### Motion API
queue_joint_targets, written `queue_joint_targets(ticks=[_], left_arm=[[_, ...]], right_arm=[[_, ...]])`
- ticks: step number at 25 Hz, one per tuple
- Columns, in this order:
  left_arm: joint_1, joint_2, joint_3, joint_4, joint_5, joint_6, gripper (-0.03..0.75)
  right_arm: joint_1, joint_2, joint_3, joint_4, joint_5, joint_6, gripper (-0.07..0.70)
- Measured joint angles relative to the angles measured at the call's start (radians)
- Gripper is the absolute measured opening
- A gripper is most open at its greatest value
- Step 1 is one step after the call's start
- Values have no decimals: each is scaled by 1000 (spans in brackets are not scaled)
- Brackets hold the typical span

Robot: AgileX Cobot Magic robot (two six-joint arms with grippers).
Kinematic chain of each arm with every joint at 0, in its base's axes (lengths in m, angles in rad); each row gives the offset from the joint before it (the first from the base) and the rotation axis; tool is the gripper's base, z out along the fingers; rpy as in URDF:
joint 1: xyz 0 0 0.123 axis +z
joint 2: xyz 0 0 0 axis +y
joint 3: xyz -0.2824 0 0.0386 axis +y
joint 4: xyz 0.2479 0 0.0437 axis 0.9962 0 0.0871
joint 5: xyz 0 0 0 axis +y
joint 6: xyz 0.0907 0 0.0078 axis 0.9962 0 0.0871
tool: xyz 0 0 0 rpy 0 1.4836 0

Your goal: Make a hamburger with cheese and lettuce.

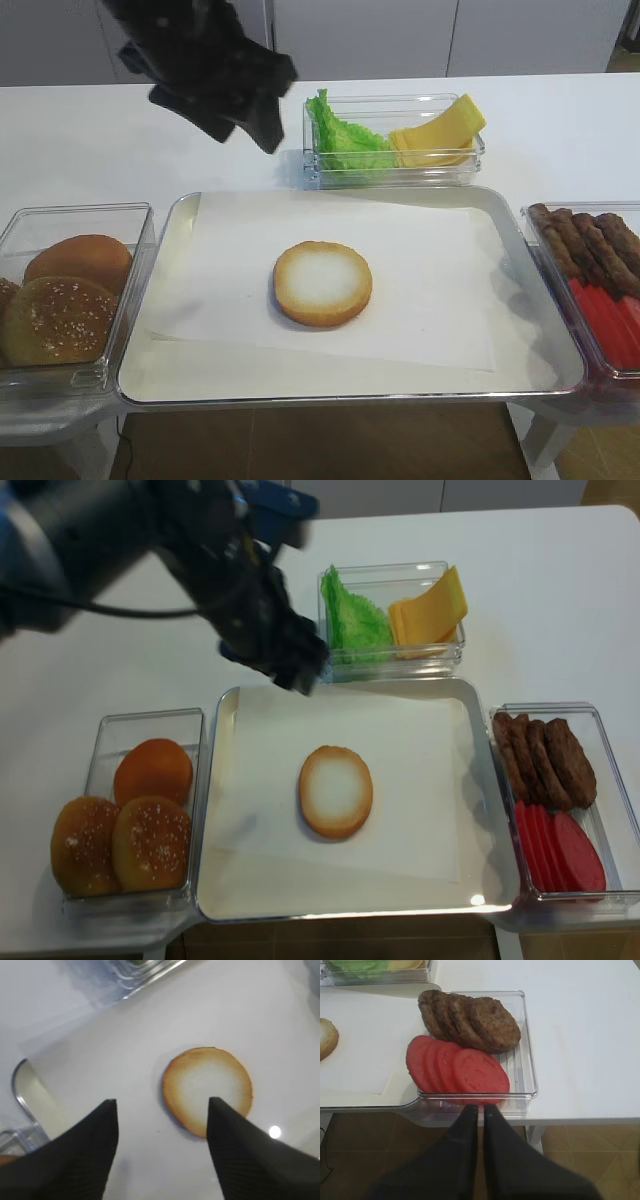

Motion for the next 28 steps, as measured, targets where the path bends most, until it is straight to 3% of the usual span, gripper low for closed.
queue_joint_targets(ticks=[9,18,22,28], left_arm=[[296,-109,48,-17,70,27,405],[523,-295,252,-15,70,25,404],[576,-414,367,39,67,0,404],[580,-651,518,175,73,-73,403]], right_arm=[[0,0,0,0,0,0,27],[0,0,0,0,0,2,27],[0,0,0,0,0,2,27],[0,0,0,0,0,2,27]])
